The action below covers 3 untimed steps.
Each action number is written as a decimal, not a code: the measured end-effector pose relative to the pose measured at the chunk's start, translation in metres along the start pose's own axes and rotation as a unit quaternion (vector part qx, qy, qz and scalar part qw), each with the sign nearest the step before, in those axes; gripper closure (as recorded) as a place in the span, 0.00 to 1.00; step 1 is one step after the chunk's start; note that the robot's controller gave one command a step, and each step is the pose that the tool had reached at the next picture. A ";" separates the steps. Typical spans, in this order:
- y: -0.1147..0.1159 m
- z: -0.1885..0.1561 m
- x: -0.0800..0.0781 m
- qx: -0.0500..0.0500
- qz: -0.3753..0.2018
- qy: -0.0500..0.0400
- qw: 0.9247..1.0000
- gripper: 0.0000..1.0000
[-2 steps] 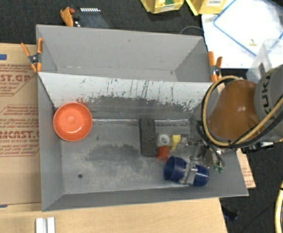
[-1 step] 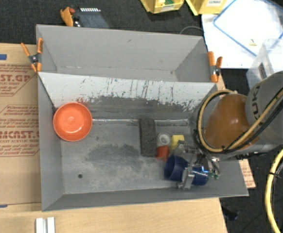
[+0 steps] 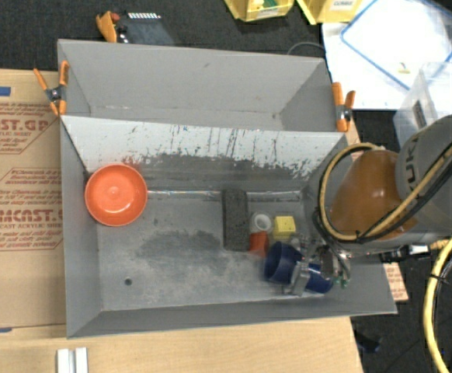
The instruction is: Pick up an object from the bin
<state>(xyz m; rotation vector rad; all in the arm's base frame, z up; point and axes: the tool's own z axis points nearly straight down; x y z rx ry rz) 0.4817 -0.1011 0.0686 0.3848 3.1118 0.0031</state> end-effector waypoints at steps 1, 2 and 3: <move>0.000 0.000 0.000 0.000 0.000 0.000 1.000 1.00; -0.001 -0.018 0.002 0.000 0.000 0.004 1.000 1.00; 0.000 -0.057 0.000 0.000 0.000 0.002 1.000 1.00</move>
Offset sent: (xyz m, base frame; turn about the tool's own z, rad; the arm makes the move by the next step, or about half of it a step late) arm 0.0000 0.0000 0.1129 0.0002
